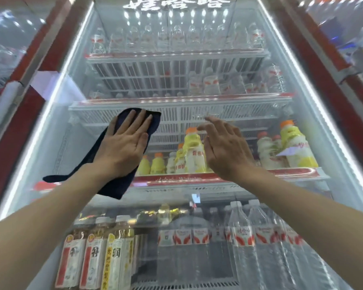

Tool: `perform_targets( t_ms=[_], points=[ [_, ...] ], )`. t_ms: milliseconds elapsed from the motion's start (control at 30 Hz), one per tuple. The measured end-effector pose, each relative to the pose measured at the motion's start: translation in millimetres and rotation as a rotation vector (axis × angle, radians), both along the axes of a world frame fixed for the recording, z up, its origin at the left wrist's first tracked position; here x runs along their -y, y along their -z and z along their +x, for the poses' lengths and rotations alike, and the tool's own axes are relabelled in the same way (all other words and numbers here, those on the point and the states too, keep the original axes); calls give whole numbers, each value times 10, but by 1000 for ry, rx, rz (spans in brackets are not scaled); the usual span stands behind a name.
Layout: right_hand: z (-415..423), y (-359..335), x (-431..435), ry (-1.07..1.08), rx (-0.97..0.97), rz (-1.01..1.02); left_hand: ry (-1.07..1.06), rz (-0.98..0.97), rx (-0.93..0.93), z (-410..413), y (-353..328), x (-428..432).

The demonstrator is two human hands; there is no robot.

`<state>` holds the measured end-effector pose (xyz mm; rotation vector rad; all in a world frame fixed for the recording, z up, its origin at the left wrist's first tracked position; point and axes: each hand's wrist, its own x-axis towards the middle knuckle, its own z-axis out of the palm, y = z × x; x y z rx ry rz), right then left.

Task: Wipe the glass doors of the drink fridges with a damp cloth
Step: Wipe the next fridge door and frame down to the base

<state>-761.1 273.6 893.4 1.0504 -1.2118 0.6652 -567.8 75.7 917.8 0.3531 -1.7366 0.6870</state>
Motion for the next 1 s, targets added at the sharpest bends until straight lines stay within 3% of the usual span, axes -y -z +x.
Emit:
perform_targets(
  t_ms=[200, 300, 400, 500, 600, 767, 867, 1000],
  points=[
    [15, -6, -11, 18, 16, -2, 34, -136, 87, -154, 717, -109],
    [10, -32, -30, 3, 31, 38, 33, -166, 126, -88, 320, -54],
    [-43, -89, -215, -65, 68, 126, 10, -51, 12, -149, -204, -121],
    [-236, -137, -466, 4, 12, 68, -5, 36, -45, -274, -345, -231],
    [-409, -76, -567, 42, 16, 3, 13, 51, -61, -416, -49, -416],
    [-498, -17, -631, 35, 1, 3, 50, -151, 160, -719, 585, -760],
    [-650, -58, -826, 150, 3, -75, 44, -230, 206, -627, 193, -665],
    [-799, -21, -904, 88, 81, -95, 1, -15, -9, -747, -457, -752]
  ],
)
